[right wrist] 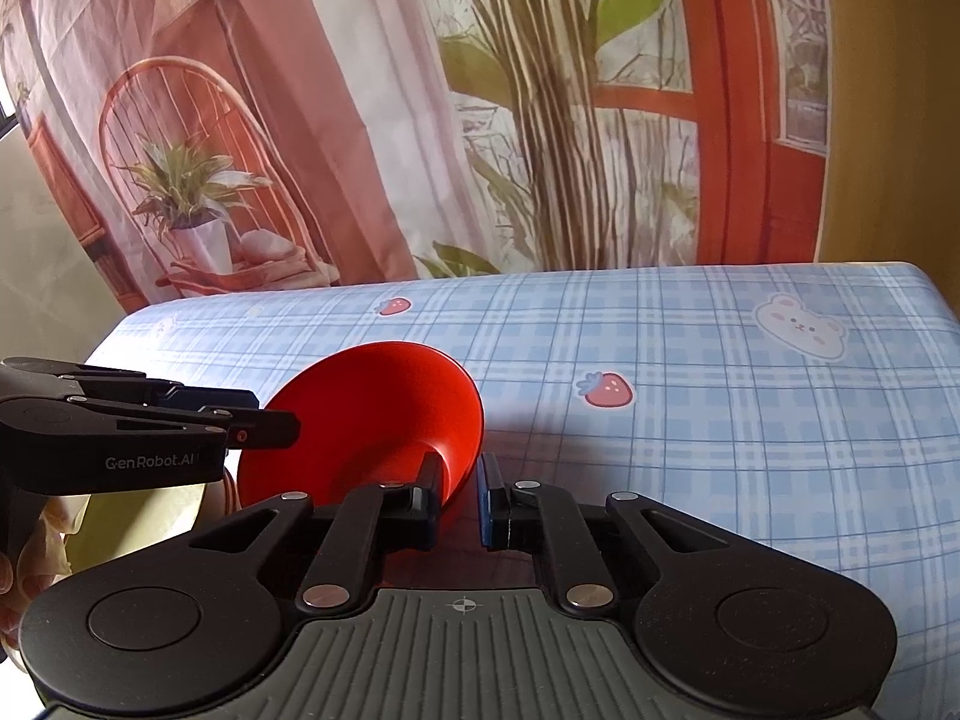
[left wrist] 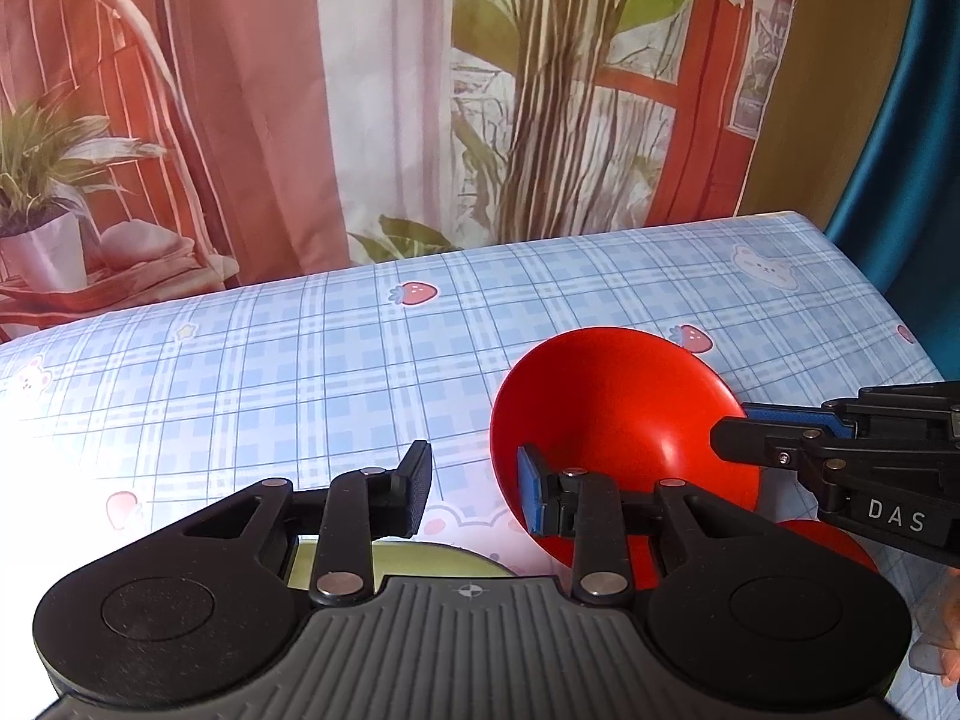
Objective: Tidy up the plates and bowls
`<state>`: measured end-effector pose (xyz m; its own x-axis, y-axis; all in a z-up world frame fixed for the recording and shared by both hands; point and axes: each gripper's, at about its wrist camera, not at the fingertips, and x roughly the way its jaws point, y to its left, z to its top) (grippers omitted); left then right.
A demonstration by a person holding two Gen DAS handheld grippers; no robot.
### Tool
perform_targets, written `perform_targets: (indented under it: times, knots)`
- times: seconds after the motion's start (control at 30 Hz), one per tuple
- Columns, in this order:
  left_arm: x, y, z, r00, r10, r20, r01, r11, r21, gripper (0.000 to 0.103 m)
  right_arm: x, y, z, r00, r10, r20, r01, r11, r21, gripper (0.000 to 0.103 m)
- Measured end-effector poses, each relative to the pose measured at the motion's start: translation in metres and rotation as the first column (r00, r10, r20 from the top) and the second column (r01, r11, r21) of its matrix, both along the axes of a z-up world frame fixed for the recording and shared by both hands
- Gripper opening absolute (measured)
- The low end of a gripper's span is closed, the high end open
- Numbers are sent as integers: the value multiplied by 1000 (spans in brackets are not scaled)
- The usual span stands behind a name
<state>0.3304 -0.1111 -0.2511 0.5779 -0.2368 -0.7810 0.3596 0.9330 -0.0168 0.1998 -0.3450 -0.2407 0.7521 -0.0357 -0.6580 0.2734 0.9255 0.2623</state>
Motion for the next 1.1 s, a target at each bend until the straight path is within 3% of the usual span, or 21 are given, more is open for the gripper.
perform_targets:
  times: [0.33,0.5,1.1]
  knots:
    - [-1,-1,0,1000,-21,-13,21,1000,-17,24,0,-1,-1,1000,-5,5,5,1000,14,9]
    - [-2,-4,-1,999,-40,-22,39,998,-42,16,-1,-3,-2,1000,-13,8,13,999,30,9]
    - [-20,-6,30,996,-30,79,35,997,-64,16,-13,-1,34,990,-52,127,54,998,-13,8]
